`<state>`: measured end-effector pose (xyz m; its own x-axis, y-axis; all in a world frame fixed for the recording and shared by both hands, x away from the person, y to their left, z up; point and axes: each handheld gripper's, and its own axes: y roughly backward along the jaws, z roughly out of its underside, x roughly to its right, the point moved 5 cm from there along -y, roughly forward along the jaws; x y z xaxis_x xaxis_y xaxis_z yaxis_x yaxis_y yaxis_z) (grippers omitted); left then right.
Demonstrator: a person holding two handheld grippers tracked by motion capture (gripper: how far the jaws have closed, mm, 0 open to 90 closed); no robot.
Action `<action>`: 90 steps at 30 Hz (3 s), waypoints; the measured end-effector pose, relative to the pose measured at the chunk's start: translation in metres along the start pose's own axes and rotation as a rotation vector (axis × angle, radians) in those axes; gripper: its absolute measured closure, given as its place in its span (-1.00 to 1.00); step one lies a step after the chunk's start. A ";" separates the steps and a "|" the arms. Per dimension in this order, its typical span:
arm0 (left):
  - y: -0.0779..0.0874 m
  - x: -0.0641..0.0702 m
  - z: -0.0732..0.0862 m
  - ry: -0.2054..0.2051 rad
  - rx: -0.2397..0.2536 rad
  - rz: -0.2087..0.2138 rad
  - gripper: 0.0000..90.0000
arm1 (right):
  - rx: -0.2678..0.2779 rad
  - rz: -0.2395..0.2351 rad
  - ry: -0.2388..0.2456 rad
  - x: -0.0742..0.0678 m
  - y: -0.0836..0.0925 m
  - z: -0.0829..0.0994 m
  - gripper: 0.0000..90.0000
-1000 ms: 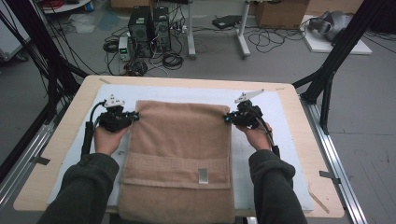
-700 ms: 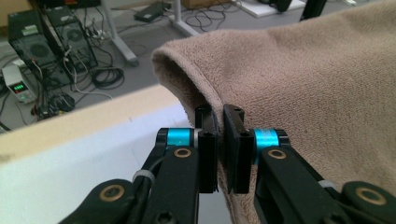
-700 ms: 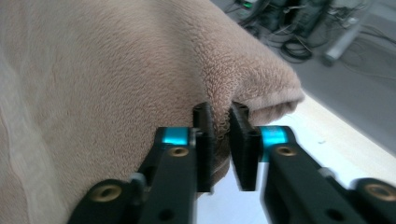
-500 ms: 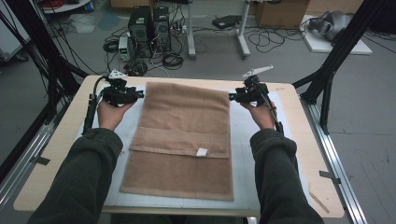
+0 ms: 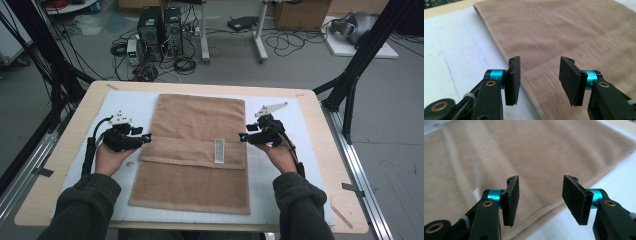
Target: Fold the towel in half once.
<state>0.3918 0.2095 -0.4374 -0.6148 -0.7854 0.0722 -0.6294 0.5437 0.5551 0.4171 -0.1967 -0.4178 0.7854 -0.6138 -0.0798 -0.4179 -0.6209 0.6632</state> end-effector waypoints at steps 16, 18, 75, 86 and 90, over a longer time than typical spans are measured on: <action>-0.008 0.014 0.044 -0.029 -0.086 0.064 0.47 | -0.074 -0.125 0.051 -0.043 -0.026 0.046 0.42; -0.007 0.014 0.044 -0.044 -0.089 0.056 0.60 | -0.114 -0.122 0.082 -0.046 -0.033 0.050 0.52; 0.087 0.082 0.079 -0.102 -0.036 0.134 0.93 | 0.026 -0.265 0.143 -0.120 0.043 0.076 0.94; 0.093 0.093 0.099 -0.124 -0.076 0.142 0.93 | -0.004 -0.287 0.159 -0.136 0.045 0.094 0.94; 0.086 0.092 0.106 -0.096 -0.092 0.150 0.85 | -0.042 -0.313 0.148 -0.135 0.038 0.102 0.88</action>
<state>0.2309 0.2158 -0.4703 -0.7439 -0.6631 0.0830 -0.4836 0.6199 0.6179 0.2488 -0.1867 -0.4578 0.9316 -0.3177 -0.1767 -0.1301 -0.7453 0.6539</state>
